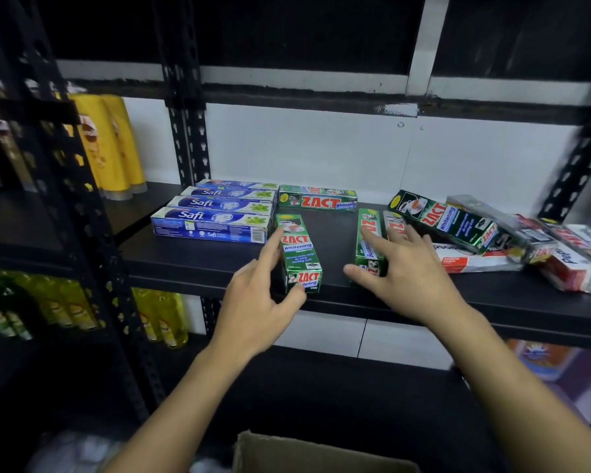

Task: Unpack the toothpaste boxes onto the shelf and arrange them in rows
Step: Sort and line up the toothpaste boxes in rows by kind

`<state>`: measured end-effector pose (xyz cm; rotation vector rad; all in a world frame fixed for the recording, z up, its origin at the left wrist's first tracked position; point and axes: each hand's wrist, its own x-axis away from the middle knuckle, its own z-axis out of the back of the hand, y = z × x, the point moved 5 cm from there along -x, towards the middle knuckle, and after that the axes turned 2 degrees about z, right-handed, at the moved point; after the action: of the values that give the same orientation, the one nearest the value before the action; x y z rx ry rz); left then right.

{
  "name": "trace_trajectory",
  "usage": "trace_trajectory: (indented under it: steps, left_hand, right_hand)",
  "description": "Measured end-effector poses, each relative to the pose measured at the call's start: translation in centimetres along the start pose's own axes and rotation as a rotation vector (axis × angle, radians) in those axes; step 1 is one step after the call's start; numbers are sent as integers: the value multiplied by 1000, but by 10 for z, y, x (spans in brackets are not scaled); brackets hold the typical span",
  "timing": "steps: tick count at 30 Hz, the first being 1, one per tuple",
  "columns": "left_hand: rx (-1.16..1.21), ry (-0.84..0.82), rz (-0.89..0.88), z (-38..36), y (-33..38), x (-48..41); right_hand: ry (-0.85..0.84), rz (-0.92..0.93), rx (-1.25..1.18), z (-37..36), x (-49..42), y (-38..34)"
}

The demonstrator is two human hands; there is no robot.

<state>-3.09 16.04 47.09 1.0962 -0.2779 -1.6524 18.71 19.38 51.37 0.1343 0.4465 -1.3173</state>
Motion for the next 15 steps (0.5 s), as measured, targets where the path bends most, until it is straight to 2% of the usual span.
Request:
trace_trajectory:
  steps: [2, 5, 8, 12, 15]
  left_hand:
    - [-116, -2, -8, -1, 7, -2]
    - [-203, 25, 28, -3, 8, -5]
    - [-215, 56, 4, -2, 10, -11]
    - [-230, 9, 15, -2, 10, -21]
    - [-206, -38, 28, -6, 8, -26]
  right_hand:
    - [-8, 20, 154, -5, 1, -2]
    - [13, 42, 187, -3, 1, -9]
    - [30, 40, 111, 1, 2, -11]
    - [116, 35, -106, 12, 5, -6]
    - [135, 23, 88, 5, 11, -2]
